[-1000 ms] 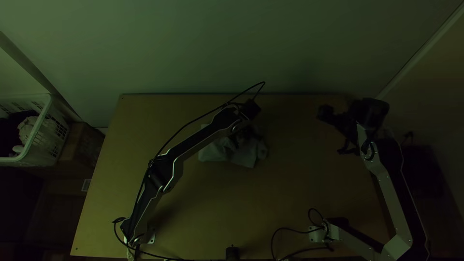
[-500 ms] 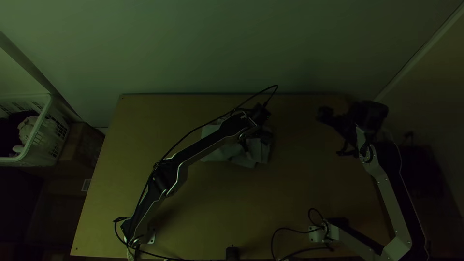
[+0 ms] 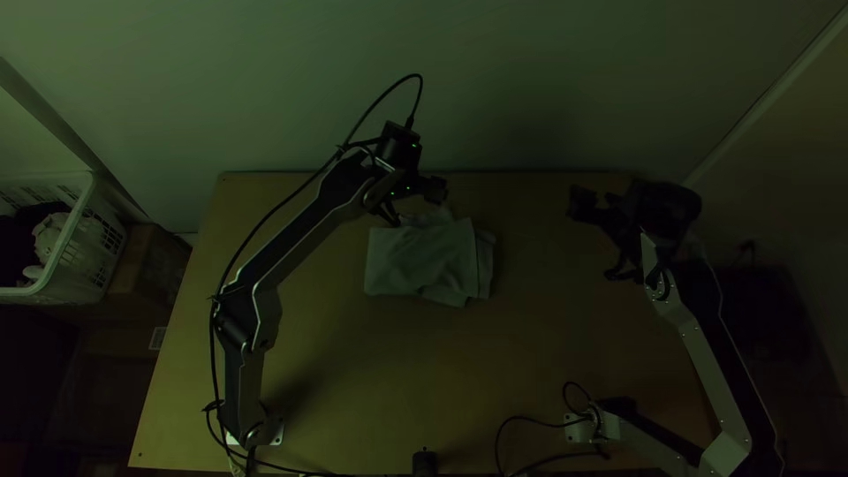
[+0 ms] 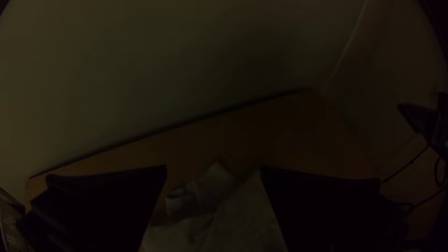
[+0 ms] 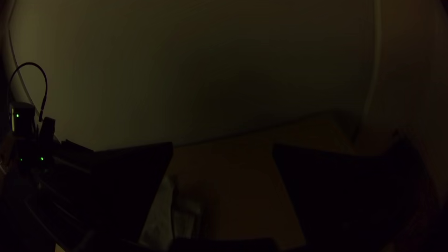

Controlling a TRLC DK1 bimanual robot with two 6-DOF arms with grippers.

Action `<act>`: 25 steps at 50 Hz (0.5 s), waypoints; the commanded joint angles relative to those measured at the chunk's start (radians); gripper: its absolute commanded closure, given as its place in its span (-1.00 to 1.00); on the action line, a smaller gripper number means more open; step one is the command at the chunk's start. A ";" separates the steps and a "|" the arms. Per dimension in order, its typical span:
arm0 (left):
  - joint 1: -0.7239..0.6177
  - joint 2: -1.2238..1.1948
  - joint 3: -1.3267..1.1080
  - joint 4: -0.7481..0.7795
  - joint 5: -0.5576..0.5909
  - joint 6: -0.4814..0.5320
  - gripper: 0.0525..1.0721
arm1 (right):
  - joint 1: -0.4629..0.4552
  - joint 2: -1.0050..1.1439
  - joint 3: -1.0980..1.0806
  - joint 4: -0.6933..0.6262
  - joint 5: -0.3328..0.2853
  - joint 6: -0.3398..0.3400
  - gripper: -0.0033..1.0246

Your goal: Fold the t-shirt

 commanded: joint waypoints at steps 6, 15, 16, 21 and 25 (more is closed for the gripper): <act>0.117 -0.169 -0.073 -0.014 0.005 0.038 -0.92 | 0.006 -0.031 0.009 0.047 -0.001 -0.109 -0.91; 0.218 -0.322 -0.177 -0.002 0.005 0.040 -0.92 | -0.003 -0.078 0.030 0.072 -0.001 -0.165 -0.91; 0.225 -0.341 -0.198 0.004 0.005 0.041 -0.91 | -0.003 -0.086 0.032 0.072 -0.001 -0.169 -0.91; 0.268 -0.465 -0.335 0.082 0.006 0.049 -0.92 | -0.009 -0.130 0.027 0.074 -0.001 -0.191 -0.91; 0.300 -0.571 -0.458 0.147 0.005 0.067 -0.92 | -0.012 -0.181 0.007 0.089 -0.001 -0.220 -0.91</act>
